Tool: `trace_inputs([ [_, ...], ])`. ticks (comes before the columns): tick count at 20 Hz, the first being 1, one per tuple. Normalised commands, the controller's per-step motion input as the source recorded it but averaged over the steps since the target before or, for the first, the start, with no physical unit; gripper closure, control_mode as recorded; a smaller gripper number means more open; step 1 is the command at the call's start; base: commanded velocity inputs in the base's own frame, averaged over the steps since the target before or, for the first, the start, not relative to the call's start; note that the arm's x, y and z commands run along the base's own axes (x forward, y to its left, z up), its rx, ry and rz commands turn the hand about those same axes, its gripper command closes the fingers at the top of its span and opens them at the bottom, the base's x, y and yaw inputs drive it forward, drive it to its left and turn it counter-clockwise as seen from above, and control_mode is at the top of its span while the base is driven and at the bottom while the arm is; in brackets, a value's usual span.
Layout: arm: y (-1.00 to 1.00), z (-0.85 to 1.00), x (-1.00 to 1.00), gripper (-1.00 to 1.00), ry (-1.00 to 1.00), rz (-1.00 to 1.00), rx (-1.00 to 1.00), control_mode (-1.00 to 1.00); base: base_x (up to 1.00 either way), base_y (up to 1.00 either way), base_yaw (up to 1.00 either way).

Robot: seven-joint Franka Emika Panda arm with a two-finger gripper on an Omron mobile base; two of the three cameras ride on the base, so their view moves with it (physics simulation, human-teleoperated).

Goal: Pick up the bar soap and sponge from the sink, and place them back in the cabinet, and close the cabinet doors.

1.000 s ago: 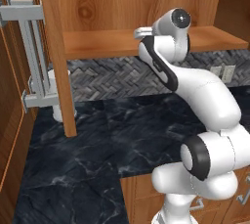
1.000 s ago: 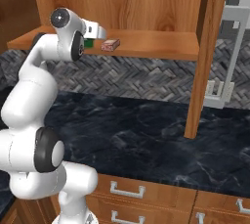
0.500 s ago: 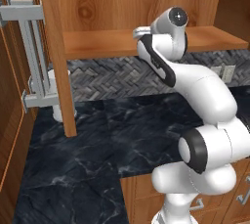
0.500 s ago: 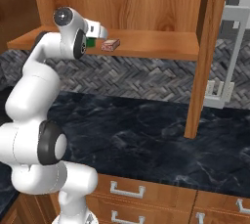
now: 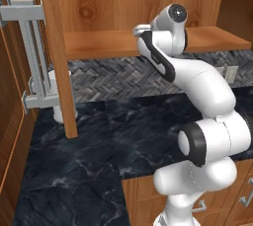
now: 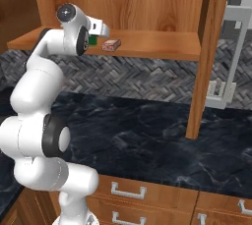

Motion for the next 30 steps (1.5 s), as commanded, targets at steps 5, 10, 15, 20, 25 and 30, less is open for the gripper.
trace_inputs([
  [5,0.0,-0.14,0.32,1.0,0.0,0.0,0.0,-1.0,0.0,0.0,0.0],
  [10,0.0,-0.1,0.26,1.0,0.0,0.0,0.0,-1.0,0.0,0.0,0.0],
  [15,0.0,-0.08,0.06,-1.0,0.0,0.0,0.0,-1.0,0.0,0.0,0.0],
  [20,0.0,0.0,0.0,-1.0,0.0,0.0,0.0,-1.0,0.0,0.0,0.0],
  [25,0.0,0.0,0.0,-1.0,0.0,0.0,0.0,-1.0,0.0,0.0,0.0],
  [30,0.0,0.0,-0.02,-1.0,0.0,0.0,0.0,-1.0,0.0,0.0,0.0],
])
